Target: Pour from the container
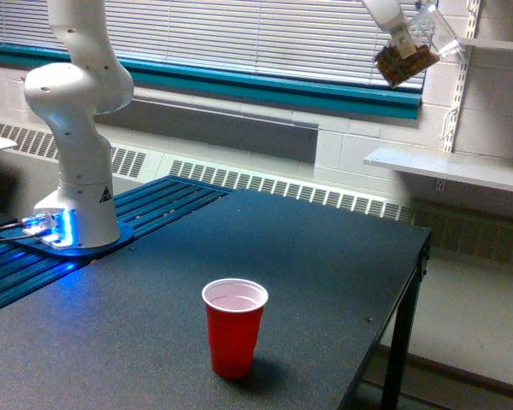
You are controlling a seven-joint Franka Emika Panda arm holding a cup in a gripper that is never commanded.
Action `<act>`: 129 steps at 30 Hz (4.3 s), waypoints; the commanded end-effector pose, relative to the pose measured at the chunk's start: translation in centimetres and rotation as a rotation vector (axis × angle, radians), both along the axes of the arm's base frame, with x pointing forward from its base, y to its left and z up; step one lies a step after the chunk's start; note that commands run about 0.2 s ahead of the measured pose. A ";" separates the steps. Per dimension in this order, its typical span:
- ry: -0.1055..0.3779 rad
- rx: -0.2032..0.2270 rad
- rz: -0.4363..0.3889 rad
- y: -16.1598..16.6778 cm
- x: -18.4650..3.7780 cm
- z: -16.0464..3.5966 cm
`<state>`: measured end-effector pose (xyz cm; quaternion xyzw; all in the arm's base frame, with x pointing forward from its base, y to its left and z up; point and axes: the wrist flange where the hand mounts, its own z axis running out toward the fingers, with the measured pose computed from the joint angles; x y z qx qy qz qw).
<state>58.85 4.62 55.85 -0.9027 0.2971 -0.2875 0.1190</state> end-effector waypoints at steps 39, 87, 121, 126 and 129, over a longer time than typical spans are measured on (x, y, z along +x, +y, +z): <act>-0.023 -0.305 -0.061 -8.9 -4.4 -10.1; 0.275 -0.436 -0.235 -26.4 -16.7 -22.6; 0.491 -0.554 -0.159 -26.2 -17.0 -27.2; 0.509 -0.584 -0.136 -26.0 -16.4 -27.1; 0.520 -0.606 -0.121 -25.9 -16.1 -27.0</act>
